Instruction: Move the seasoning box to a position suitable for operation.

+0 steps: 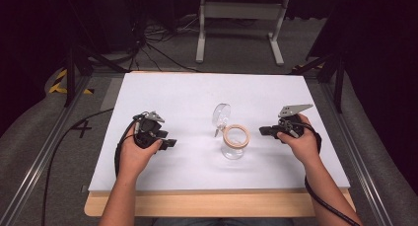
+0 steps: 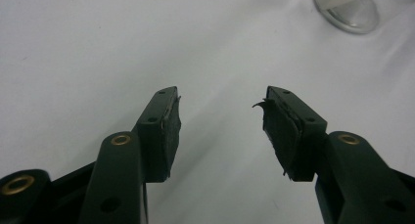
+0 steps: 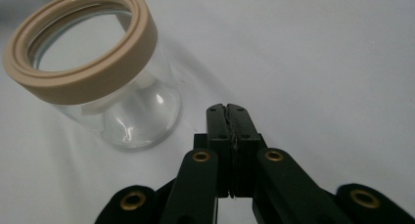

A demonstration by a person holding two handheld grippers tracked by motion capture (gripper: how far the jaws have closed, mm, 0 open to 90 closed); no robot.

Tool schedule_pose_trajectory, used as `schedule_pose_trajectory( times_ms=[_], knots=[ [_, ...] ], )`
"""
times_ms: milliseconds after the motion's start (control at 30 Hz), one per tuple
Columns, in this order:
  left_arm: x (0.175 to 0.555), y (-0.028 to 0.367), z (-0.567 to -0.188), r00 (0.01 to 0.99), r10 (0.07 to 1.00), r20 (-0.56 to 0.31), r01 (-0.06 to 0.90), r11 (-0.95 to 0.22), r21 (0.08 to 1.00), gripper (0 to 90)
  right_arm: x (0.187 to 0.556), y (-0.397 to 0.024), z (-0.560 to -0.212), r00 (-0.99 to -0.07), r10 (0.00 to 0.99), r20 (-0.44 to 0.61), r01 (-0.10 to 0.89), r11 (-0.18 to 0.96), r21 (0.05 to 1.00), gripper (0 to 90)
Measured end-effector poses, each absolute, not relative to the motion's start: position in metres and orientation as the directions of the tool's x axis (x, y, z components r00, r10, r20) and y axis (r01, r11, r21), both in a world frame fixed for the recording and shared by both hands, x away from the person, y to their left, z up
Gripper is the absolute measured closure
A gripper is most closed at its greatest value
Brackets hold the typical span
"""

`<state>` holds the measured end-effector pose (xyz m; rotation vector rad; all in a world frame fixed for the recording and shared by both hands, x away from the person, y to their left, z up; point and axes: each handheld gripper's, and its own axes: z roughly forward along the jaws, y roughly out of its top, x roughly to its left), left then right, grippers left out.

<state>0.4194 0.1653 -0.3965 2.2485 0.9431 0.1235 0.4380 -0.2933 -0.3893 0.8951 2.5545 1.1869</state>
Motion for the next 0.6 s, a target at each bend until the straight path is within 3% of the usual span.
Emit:
schedule_pose_trajectory(
  times_ms=[500,600],
  knots=[
    [0.403,0.161,-0.369,0.771,0.611,-0.183,0.544,-0.481,0.688,48.7,0.434,-0.278,-0.39,-0.825,0.554,0.113,0.428,0.482,0.764,90.0],
    [0.4,0.154,-0.363,0.79,0.584,-0.185,0.524,-0.488,0.698,48.9,0.43,-0.263,-0.391,-0.851,0.517,0.088,0.397,0.525,0.753,90.0]
  ],
)
